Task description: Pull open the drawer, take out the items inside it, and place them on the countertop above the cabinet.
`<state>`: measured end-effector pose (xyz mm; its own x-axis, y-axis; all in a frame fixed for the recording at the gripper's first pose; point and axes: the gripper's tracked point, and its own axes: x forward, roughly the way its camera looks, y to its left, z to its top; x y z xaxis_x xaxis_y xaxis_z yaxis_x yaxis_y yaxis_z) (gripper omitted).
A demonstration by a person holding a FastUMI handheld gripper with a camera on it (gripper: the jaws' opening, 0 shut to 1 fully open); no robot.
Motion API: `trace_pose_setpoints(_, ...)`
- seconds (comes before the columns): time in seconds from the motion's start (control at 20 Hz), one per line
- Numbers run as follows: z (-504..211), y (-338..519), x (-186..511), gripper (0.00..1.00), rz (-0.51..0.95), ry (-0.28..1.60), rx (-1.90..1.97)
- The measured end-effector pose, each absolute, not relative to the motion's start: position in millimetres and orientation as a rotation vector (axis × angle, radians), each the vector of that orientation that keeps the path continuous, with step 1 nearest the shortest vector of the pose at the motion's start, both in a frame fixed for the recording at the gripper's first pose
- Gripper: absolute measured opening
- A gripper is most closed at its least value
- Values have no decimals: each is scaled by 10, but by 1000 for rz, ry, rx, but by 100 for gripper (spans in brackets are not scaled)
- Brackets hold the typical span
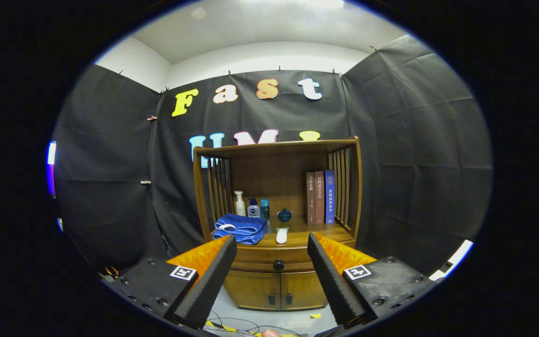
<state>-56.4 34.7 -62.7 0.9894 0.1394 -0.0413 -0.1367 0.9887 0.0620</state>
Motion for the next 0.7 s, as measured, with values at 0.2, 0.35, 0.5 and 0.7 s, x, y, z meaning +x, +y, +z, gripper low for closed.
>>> trace_pose_setpoints(0.2, -396, 287, -748, 99, 142, 19, 87)
trace_pose_setpoints(0.35, -295, 195, -850, 98, 117, 6, 65)
trace_pose_setpoints(0.5, -231, 164, -914, 98, 109, 5, 78)
trace_pose_setpoints(0.7, -156, 103, -931, 98, 86, -5, 60)
